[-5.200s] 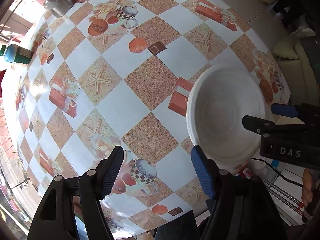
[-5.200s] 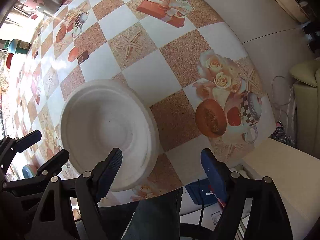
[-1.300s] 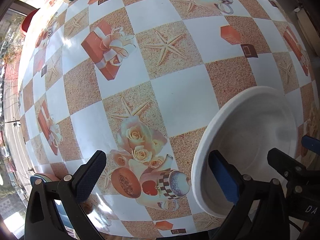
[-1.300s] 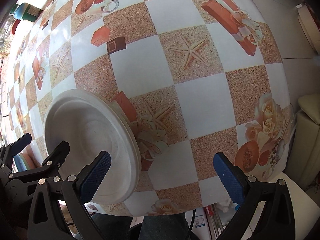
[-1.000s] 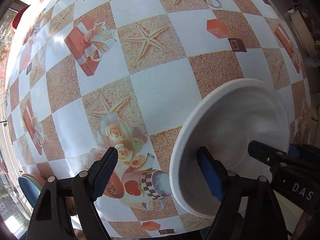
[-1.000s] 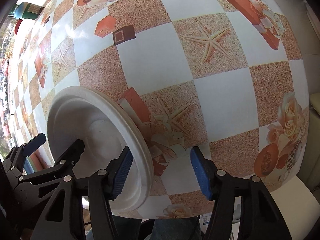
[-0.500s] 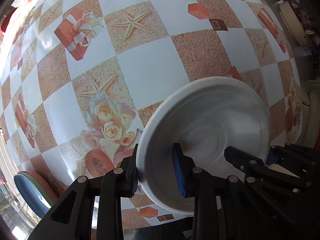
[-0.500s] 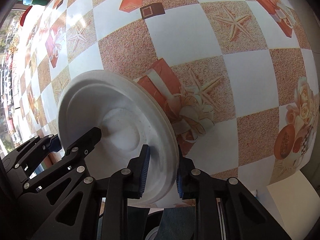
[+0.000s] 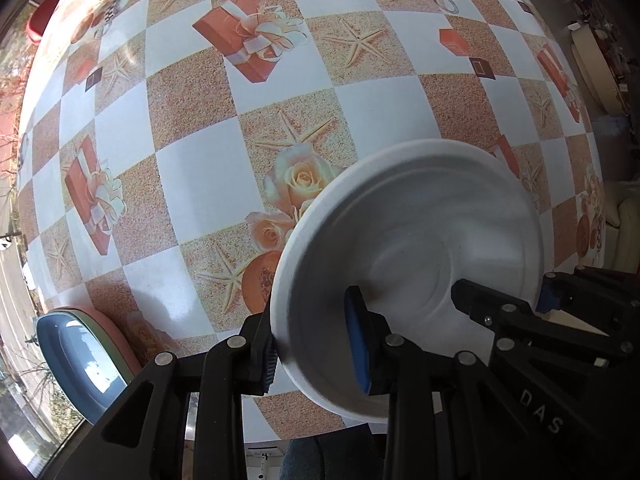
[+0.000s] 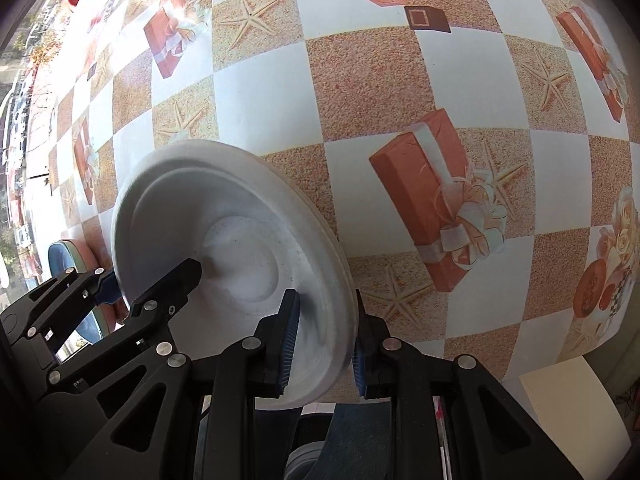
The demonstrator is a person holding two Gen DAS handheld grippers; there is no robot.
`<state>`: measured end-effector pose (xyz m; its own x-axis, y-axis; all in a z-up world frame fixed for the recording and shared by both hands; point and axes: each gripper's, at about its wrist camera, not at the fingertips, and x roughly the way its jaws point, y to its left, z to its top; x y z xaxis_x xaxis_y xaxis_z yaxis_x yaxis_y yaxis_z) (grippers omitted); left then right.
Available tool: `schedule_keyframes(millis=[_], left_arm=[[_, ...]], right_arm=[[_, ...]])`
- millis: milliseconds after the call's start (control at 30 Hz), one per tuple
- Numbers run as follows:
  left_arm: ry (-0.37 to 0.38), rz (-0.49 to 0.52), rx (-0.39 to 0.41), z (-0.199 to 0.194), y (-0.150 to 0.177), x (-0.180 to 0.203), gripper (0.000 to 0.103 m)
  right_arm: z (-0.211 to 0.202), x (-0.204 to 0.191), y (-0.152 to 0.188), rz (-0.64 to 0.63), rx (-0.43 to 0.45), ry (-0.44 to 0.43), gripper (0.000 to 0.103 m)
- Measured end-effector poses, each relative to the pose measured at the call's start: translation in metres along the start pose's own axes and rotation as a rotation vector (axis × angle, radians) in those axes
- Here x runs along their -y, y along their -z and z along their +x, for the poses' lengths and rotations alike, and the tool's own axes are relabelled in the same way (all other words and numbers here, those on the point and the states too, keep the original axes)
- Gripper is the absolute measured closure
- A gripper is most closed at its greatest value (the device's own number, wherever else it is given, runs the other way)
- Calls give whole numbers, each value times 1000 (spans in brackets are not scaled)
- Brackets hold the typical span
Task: Organize plates and bowls
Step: 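Carry the white bowl with both tools onto the blue plate stack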
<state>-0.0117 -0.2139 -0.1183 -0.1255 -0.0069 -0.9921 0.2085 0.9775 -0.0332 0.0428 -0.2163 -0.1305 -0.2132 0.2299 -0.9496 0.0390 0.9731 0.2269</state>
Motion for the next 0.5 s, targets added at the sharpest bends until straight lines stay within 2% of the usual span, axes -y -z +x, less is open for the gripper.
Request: schedule_keyframes(millis=[300,500], left_arm=[[4,-32,39,-13,17,-32,70],[7,-69,74,-25,27,-52,70]], right_arm=[[-9,-52,0,-58,24,27,78],[-12,-95,-19,-104,44,50,78]])
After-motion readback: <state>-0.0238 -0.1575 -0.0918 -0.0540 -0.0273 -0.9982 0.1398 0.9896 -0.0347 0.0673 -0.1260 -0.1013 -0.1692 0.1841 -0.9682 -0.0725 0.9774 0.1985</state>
